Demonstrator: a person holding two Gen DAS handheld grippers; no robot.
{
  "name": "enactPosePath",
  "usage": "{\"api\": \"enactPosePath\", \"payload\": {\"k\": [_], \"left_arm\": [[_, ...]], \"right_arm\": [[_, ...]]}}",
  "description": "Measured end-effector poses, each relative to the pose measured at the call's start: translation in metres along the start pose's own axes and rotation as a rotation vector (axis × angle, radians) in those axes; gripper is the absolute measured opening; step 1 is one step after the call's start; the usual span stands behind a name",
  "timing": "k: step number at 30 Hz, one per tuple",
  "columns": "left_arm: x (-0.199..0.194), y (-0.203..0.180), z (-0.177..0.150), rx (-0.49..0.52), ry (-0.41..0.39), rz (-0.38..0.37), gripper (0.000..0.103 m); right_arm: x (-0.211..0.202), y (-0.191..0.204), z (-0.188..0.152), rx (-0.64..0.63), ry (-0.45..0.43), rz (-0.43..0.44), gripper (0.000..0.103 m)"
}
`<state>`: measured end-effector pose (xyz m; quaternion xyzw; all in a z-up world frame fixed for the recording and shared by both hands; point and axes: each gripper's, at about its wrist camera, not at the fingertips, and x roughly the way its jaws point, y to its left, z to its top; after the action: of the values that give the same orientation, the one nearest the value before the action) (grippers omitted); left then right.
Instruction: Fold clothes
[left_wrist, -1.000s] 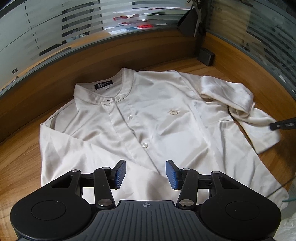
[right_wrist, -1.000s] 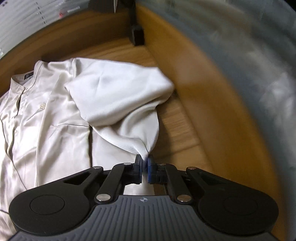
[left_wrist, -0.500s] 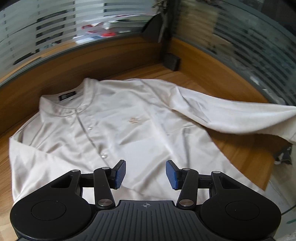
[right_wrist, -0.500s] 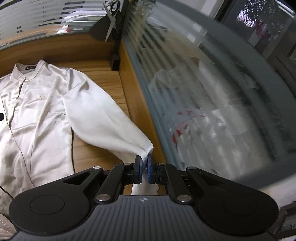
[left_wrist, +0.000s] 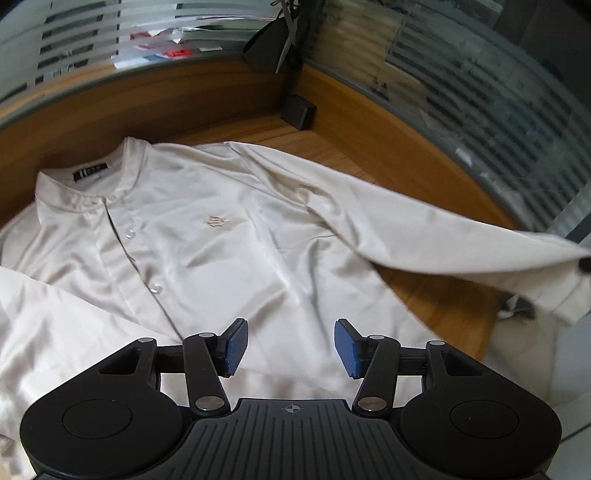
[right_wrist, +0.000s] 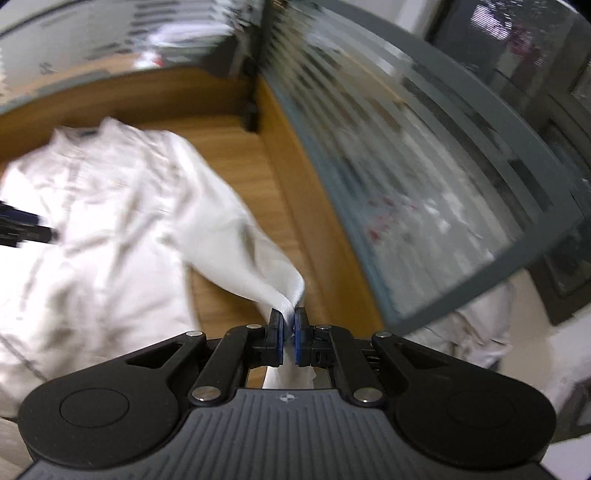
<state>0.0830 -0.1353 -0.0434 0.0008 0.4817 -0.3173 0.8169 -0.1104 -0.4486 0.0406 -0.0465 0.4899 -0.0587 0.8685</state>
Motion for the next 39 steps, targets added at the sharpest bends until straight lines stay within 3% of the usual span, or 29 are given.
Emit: {"api": "enactPosePath", "payload": {"k": [7,10,18,23,31,32,34,35,36,39], "left_arm": [[0.001,0.016,0.012,-0.095,-0.020,-0.054,0.060],[0.017,0.033,0.028,-0.138,-0.002,-0.070,0.060],[0.095,0.077,0.089,-0.214,0.067,-0.116,0.060],[0.151,0.079,0.119,-0.227,0.118,-0.123,0.061],[0.216,0.057,0.154,-0.155,0.194,0.005,0.057],[0.220,0.055,0.156,-0.147,0.196,0.017,0.055],[0.228,0.054,0.158,-0.142,0.204,-0.001,0.039],[0.231,0.054,0.159,-0.136,0.208,-0.017,0.013],[0.233,0.052,0.161,-0.123,0.209,-0.031,0.002],[0.234,0.048,0.174,-0.111,0.181,-0.070,0.002]], "right_arm": [[-0.025,0.072,0.012,-0.140,0.005,0.248,0.006],[-0.025,0.101,0.009,-0.199,0.023,0.292,0.006],[-0.005,0.148,-0.012,-0.210,0.051,0.256,0.006],[0.008,0.156,-0.022,-0.130,0.063,0.232,0.006],[0.021,0.148,-0.031,-0.008,0.081,0.192,0.006],[0.022,0.147,-0.031,0.003,0.083,0.186,0.006],[0.022,0.144,-0.031,0.024,0.085,0.179,0.006],[0.022,0.142,-0.030,0.034,0.086,0.177,0.006],[0.022,0.140,-0.030,0.043,0.088,0.174,0.006],[0.023,0.131,-0.031,0.054,0.097,0.122,0.006]]}}
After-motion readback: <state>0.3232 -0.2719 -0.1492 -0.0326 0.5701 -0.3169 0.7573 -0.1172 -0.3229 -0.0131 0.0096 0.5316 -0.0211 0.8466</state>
